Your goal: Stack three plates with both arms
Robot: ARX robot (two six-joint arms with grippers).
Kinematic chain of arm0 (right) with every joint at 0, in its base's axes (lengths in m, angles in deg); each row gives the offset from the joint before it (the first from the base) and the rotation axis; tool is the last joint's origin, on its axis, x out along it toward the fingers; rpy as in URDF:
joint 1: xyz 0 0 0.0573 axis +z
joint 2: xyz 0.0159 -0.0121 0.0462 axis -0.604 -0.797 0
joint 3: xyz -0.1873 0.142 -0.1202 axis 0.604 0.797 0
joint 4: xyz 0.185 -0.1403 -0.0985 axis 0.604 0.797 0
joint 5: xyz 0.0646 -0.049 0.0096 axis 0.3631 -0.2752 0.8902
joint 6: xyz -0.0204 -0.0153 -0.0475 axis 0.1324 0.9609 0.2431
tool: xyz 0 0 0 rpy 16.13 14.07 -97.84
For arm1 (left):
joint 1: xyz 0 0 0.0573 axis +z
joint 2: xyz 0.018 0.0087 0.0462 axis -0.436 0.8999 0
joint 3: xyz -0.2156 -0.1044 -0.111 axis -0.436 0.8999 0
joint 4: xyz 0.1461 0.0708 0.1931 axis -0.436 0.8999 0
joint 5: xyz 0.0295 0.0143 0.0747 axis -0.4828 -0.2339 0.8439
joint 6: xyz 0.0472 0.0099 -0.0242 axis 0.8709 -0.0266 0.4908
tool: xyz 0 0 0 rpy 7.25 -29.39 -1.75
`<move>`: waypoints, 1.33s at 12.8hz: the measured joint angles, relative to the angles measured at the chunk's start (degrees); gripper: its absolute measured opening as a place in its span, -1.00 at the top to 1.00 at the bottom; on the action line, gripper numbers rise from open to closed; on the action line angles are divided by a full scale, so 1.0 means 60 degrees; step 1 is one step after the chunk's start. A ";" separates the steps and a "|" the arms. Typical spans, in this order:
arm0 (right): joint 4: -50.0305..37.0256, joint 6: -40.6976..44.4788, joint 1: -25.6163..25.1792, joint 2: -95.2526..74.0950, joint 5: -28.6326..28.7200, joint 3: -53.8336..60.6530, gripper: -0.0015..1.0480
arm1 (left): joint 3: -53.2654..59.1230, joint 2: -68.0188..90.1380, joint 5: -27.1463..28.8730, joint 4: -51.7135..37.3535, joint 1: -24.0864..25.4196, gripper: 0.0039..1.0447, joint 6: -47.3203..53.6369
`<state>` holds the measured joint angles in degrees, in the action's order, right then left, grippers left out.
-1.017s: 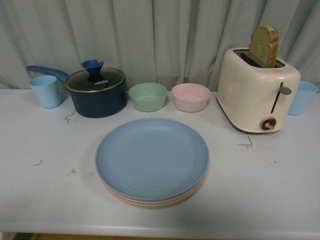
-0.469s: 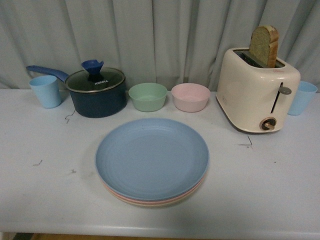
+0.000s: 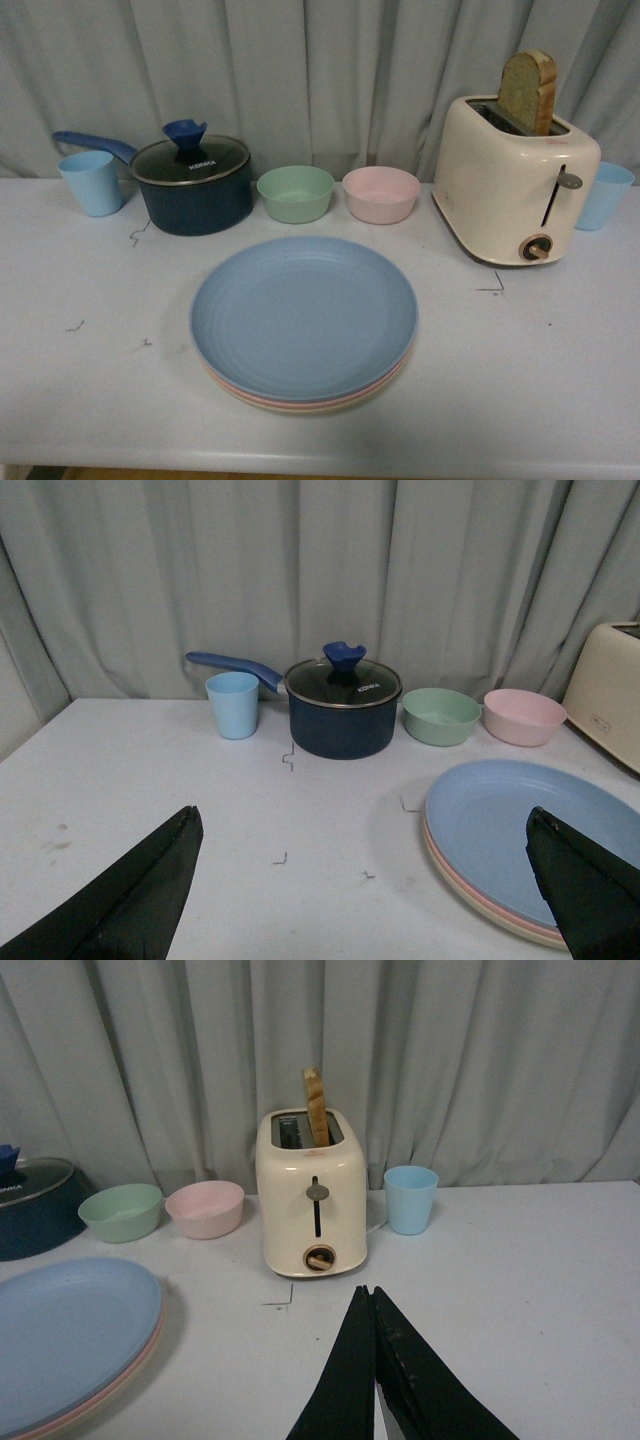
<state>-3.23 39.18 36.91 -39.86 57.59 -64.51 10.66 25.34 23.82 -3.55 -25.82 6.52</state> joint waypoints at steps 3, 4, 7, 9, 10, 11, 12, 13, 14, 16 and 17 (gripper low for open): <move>0.0415 0.0000 0.0000 0.0426 0.0000 0.0000 0.96 | 0.0000 0.0000 0.0004 0.0000 0.0000 -0.88 0.0000; 0.2189 0.0000 -0.0004 0.2004 0.0025 0.0000 0.96 | 0.0000 0.0000 0.0007 0.0000 0.0000 -0.88 0.0000; 0.2178 0.0011 -0.0004 0.2091 0.0025 0.0000 0.49 | 0.0000 0.0000 0.0000 -0.0004 0.0000 -0.88 0.0000; 0.2182 0.0007 -0.0004 0.2091 0.0025 0.0000 0.01 | 0.0000 0.0000 0.0000 -0.0004 0.0000 -0.88 0.0000; 0.2182 0.0011 -0.0004 0.2091 0.0025 0.0000 -0.27 | 0.0000 0.0000 0.0000 0.0000 0.0000 -0.88 0.0000; 0.2178 0.0011 -0.0004 0.2091 0.0025 0.0000 -0.48 | 0.0000 0.0000 0.0000 0.0000 0.0000 -0.88 0.0000; 0.2182 0.0011 -0.0004 0.2091 0.0025 0.0000 -0.72 | 0.0000 0.0000 0.0000 0.0000 0.0000 -0.88 0.0000; 0.2182 0.0004 -0.0004 0.2091 0.0025 0.0000 -0.92 | 0.0000 0.0000 0.0000 0.0000 0.0000 -0.88 0.0000; 0.2182 0.0007 -0.0004 0.2091 0.0025 0.0000 -0.86 | 0.0000 0.0000 0.0000 0.0000 0.0000 -0.88 0.0000; 0.2182 0.0007 -0.0004 0.2091 0.0025 0.0000 -0.87 | 0.0000 0.0000 0.0000 0.0000 0.0000 -0.88 0.0000; 0.2182 0.0007 -0.0004 0.2091 0.0025 0.0000 -0.87 | 0.0000 0.0000 0.0000 0.0000 0.0000 -0.88 0.0000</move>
<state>9.86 39.22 36.89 -27.31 57.74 -64.51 10.66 25.34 23.82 -3.55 -25.82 6.52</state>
